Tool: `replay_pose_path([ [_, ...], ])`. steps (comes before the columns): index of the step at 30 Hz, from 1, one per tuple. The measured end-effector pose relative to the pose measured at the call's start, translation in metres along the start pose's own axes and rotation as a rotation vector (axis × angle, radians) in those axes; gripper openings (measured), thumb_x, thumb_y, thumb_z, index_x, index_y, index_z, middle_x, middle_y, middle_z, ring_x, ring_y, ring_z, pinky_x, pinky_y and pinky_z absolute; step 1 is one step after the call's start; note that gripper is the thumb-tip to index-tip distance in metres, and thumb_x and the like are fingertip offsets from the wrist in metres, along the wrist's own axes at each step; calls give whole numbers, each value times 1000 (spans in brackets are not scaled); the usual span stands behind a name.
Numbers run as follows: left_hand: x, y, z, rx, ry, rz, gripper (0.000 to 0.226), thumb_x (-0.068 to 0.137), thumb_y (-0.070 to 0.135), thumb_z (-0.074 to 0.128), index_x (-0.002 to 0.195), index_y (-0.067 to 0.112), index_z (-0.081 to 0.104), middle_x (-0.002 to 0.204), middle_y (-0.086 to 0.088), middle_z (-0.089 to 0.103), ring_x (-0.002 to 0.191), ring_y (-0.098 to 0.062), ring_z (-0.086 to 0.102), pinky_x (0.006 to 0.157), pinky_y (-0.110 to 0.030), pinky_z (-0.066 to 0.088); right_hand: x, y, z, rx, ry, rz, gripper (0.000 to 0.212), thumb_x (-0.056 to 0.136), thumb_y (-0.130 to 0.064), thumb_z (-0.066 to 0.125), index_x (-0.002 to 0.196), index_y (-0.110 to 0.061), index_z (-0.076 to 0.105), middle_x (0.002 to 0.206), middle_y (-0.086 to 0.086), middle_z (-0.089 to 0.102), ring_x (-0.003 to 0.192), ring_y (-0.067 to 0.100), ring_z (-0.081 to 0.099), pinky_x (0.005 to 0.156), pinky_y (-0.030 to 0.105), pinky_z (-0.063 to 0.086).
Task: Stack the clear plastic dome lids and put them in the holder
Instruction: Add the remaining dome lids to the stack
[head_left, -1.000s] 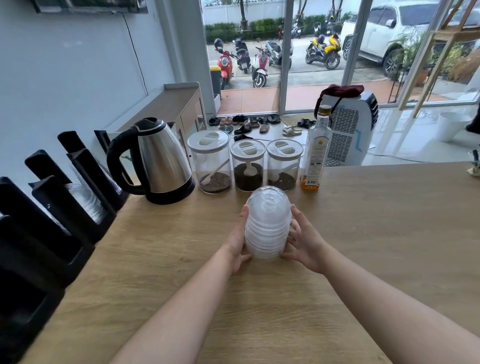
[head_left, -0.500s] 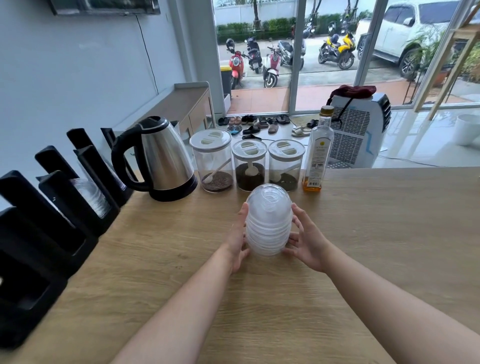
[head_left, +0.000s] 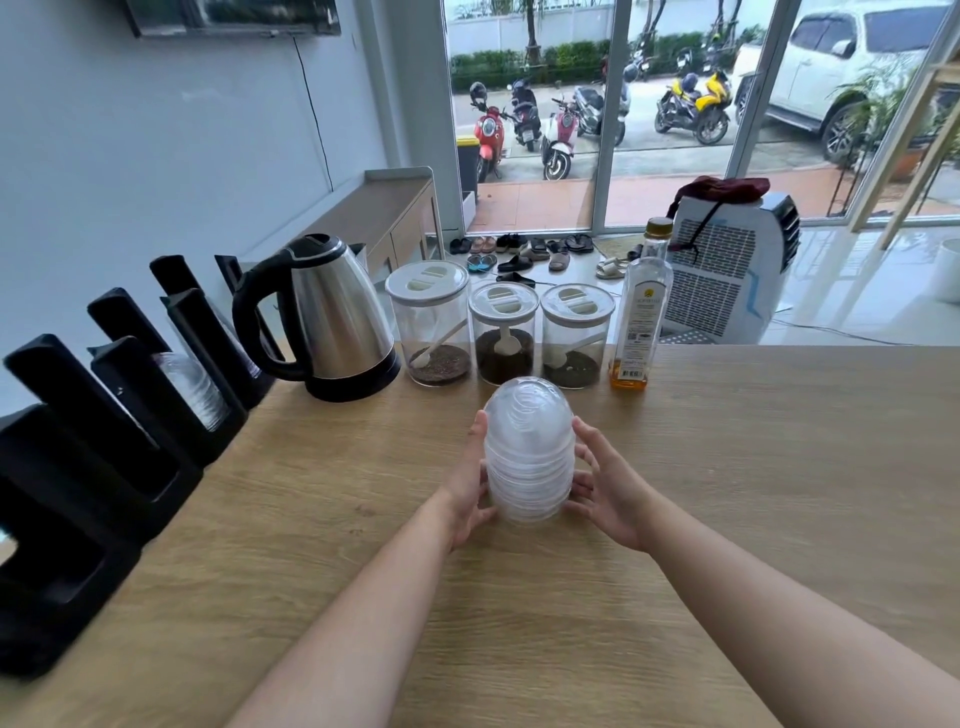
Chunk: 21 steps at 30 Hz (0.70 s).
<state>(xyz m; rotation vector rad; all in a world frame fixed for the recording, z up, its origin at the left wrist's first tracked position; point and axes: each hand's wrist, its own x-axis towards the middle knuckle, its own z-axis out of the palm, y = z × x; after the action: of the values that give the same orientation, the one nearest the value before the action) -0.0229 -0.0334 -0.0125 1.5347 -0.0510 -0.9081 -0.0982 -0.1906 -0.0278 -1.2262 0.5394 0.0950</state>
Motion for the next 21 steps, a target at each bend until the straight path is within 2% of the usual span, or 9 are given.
replay_pose_path([
  [5,4,1,-4,-16,3,-38,100,75,84,24,134,8,50,140,-9,50,134,-23,41,113,-47,31,0,-6,4,-155,77,71,66,82,-71,38,132,-28,42,94,1,59,98,20,52,96,39,36],
  [7,6,0,-5,-28,-5,-45,102,74,85,23,135,7,49,141,-8,49,134,-21,41,113,-46,32,-2,-9,5,-200,106,101,68,79,-75,38,129,-29,44,93,0,57,93,20,53,96,40,39],
  [10,8,-1,-5,-35,-8,-46,103,72,86,23,134,8,50,142,-6,50,135,-19,40,111,-44,33,-4,-10,5,-165,123,125,62,75,-76,43,116,-30,48,100,5,58,95,24,57,100,43,44],
  [13,8,-1,-5,9,-6,-31,102,66,89,25,131,15,53,137,-5,54,130,-20,43,108,-45,35,-4,-6,4,-97,115,105,59,76,-74,47,114,-29,48,108,10,58,105,29,58,98,42,46],
  [17,6,1,-6,34,-59,-21,93,74,86,19,131,21,54,133,-1,55,124,-17,45,107,-44,32,-4,-2,6,-33,109,69,52,78,-70,48,111,-30,49,109,8,60,109,27,57,104,42,42],
  [19,6,1,-6,33,-86,-17,91,75,85,17,130,22,53,130,2,57,124,-15,45,108,-44,29,-5,0,8,-18,101,42,49,80,-68,47,113,-32,49,112,6,61,111,26,56,105,41,40],
  [21,6,0,-5,44,-99,-7,95,71,88,19,135,26,49,137,4,53,130,-15,41,110,-46,27,-5,2,9,2,103,14,56,81,-68,46,123,-30,49,117,5,62,111,24,56,100,37,42],
])
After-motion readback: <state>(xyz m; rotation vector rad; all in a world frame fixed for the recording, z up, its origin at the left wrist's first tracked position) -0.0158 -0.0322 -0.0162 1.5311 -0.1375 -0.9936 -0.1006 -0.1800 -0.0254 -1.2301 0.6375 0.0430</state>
